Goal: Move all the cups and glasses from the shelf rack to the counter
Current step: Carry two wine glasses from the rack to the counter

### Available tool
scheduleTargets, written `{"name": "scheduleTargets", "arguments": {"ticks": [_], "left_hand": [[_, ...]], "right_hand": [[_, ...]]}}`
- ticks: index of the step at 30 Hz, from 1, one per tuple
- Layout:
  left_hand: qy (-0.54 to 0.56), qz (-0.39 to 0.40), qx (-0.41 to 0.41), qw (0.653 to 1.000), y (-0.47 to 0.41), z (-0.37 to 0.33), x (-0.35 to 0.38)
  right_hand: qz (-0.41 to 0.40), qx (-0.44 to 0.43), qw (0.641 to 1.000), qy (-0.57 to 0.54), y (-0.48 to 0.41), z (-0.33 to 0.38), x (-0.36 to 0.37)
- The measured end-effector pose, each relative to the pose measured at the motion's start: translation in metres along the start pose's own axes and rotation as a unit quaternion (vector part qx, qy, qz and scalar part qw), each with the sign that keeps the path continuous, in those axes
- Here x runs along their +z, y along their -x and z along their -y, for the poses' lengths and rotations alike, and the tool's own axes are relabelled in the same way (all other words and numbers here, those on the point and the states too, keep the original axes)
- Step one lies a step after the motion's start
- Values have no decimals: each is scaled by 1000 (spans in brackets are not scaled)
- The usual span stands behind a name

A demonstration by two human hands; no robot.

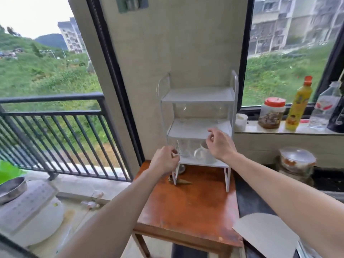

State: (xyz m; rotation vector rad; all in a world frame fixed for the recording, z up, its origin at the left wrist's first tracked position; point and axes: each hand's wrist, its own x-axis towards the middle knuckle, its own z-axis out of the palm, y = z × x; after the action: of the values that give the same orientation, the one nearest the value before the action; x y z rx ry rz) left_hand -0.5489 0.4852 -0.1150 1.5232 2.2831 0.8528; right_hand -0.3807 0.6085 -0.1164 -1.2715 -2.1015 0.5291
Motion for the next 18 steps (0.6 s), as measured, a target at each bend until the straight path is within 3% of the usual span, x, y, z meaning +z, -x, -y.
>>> {"name": "scheduleTargets", "arguments": {"ticks": [5, 10, 18], "left_hand": [[38, -17, 25, 999, -91, -7, 13], [91, -49, -5, 995, -178, -7, 43], [264, -116, -47, 956, -272, 4, 69]], "right_hand": [[-35, 93, 995, -26, -73, -3, 20], [-83, 201, 971, -93, -139, -24, 41], [-168, 237, 924, -250, -196, -52, 68]]}}
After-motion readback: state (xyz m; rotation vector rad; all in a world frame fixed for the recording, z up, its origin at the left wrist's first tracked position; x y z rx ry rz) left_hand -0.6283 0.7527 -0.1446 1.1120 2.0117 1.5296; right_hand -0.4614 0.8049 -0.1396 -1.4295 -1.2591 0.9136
